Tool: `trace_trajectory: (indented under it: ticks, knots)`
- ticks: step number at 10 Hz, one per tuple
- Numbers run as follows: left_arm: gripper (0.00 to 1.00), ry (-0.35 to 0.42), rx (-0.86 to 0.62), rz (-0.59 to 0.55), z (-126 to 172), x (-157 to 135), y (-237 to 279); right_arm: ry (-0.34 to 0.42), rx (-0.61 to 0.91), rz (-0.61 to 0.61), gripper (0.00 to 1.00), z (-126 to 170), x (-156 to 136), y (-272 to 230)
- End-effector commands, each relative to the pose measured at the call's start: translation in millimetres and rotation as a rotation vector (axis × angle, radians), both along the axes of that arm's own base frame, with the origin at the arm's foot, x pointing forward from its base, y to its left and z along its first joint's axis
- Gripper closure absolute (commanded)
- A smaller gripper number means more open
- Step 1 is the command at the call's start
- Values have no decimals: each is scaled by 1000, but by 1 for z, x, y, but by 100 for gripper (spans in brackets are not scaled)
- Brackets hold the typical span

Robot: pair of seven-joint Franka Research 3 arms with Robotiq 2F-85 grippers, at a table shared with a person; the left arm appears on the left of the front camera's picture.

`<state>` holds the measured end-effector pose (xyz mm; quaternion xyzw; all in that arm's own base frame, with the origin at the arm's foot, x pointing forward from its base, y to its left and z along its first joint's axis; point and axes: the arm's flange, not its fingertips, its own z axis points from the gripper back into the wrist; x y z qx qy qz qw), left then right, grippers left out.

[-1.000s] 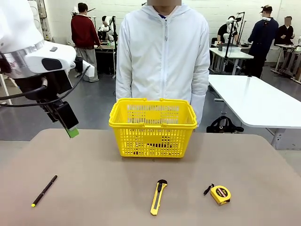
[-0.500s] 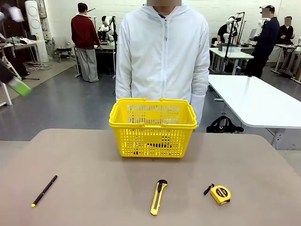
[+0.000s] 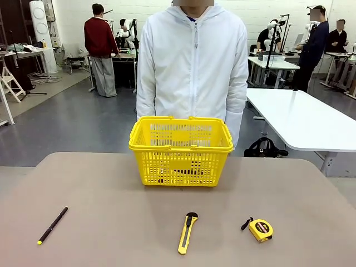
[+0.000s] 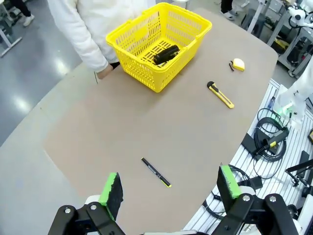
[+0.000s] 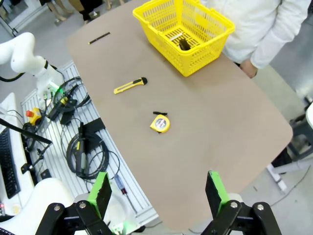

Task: Place the items the person wants into the basket.
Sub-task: Pick up the item the person points to and place it in the Market Basket.

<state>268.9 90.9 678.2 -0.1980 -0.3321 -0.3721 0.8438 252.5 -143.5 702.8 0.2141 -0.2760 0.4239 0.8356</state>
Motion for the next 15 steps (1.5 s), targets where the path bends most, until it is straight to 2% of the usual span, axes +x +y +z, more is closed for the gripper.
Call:
trace_trajectory:
  ticks: [1,4,5,15]
  knots:
    - [0,-50,-63,-31,-27,-8,8,-8,30,20,0,3,1,1]
    - [0,-22,-146,-20,-33,-7,20,-8,30,20,0,3,1,1]
    - [0,-10,-74,-8,-30,-8,17,-8,30,20,0,3,1,1]
    - [0,-10,-74,-8,-30,-8,17,-8,30,20,0,3,1,1]
